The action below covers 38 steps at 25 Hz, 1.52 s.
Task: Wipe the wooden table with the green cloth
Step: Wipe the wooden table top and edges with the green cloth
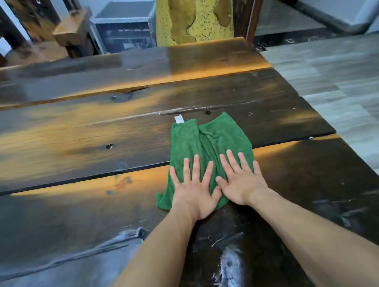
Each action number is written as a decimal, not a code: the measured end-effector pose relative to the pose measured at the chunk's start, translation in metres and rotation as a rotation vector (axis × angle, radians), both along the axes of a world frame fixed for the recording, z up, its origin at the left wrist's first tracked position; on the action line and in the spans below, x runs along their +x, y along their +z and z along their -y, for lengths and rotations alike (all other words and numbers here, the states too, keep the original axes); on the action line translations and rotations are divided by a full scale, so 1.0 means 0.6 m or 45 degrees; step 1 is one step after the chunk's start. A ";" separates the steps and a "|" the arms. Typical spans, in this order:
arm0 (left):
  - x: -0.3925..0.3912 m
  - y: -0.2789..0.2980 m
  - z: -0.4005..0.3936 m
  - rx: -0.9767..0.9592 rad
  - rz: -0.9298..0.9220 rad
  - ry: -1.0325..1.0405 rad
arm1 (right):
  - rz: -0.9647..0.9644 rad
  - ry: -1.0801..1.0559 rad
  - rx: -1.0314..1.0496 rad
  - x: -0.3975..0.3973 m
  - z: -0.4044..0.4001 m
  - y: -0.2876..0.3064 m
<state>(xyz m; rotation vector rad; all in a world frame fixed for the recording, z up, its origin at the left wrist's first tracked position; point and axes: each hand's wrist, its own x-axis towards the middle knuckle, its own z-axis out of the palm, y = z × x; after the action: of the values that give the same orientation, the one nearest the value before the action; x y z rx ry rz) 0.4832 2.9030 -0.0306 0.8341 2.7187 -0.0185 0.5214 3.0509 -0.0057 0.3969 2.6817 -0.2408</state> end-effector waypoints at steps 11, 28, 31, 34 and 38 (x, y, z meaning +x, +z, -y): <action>0.309 -0.009 0.095 0.076 -0.063 -0.166 | -0.014 -0.077 0.068 0.345 0.091 -0.015; 0.311 -0.013 -0.002 0.173 0.042 -0.001 | -0.086 -0.323 0.048 0.324 0.026 -0.039; 0.243 -0.021 -0.061 0.230 -0.012 0.062 | 0.034 -0.299 0.015 0.237 -0.036 -0.012; 0.167 -0.024 -0.116 0.232 -0.021 0.102 | 0.006 -0.241 0.033 0.152 -0.094 -0.013; 0.048 -0.034 -0.193 0.227 -0.092 0.127 | -0.126 -0.135 0.057 0.029 -0.174 -0.028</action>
<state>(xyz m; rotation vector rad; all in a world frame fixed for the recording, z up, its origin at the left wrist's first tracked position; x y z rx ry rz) 0.5121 3.0187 -0.0508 0.7568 2.8592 0.2222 0.5390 3.1551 -0.0223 0.5553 2.7703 -0.2376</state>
